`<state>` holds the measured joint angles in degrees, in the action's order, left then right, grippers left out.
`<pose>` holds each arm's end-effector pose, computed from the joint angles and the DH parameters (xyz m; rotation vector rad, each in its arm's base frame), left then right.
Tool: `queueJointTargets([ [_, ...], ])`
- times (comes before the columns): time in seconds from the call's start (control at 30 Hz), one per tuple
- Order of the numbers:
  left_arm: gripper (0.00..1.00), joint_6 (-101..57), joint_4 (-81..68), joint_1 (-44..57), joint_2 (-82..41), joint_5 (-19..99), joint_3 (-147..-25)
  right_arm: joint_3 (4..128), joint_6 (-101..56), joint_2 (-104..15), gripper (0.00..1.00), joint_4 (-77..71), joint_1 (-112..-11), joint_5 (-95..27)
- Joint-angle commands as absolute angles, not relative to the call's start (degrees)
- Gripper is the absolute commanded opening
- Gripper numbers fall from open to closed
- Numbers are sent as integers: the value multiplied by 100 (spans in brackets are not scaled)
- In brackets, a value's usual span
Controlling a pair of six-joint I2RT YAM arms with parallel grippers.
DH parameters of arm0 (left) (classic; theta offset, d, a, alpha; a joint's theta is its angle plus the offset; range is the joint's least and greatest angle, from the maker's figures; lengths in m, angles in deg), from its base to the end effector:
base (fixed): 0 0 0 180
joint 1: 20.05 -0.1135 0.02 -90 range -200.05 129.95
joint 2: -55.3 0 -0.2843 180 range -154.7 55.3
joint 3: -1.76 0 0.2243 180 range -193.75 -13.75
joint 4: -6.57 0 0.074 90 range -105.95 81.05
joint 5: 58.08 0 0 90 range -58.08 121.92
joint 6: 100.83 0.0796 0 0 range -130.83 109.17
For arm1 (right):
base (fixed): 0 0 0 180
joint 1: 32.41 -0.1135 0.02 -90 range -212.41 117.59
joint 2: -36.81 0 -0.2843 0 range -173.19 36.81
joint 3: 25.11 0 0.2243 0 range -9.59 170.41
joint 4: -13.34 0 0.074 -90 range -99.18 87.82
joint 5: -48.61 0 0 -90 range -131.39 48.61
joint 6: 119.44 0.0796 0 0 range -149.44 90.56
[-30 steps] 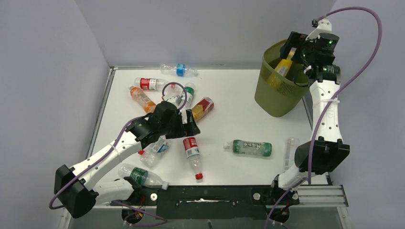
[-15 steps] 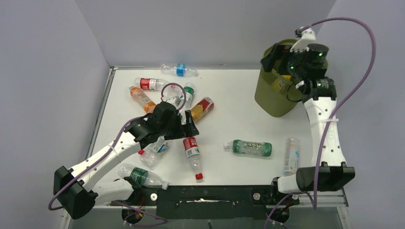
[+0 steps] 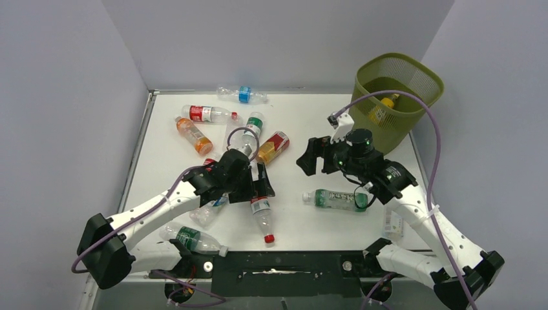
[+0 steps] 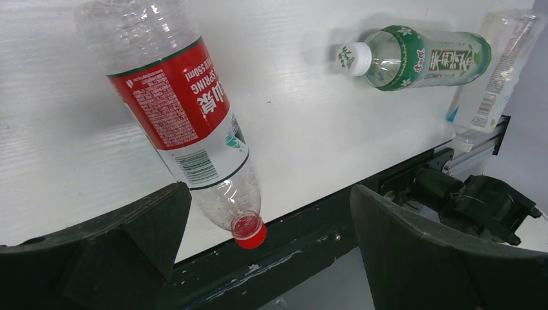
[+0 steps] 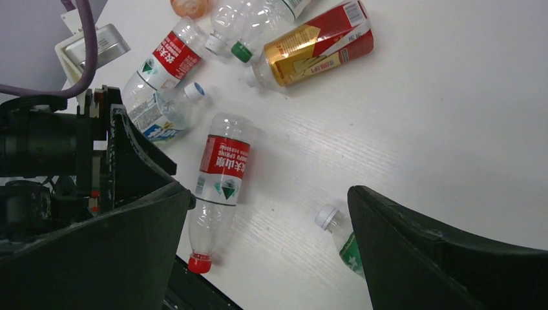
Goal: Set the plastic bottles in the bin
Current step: Place the plastic bottle in the trash bin, then pick up the plastic bottle at the center of the board.
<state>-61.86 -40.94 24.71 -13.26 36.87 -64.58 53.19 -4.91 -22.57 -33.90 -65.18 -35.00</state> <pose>0.1651 -0.1734 0.2525 -0.1019 2.6197 -0.7890 0.1820 0.1277 0.3583 -0.2252 2.1319 0.7183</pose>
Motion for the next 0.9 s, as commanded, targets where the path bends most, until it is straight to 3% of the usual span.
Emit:
queueJointTargets([
  [0.0,98,-6385,-3626,2566,-1554,3549,-6526,4784,3,-1690,100,-3013,-6704,-3951],
  [0.67,98,-6428,-3375,2634,-2288,3410,-6295,4260,35,-1518,98,-3127,-6888,-3911],
  [0.87,93,-6422,-3242,2636,-2432,3381,-6240,4160,70,-1472,98,-3118,-6884,-3911],
])
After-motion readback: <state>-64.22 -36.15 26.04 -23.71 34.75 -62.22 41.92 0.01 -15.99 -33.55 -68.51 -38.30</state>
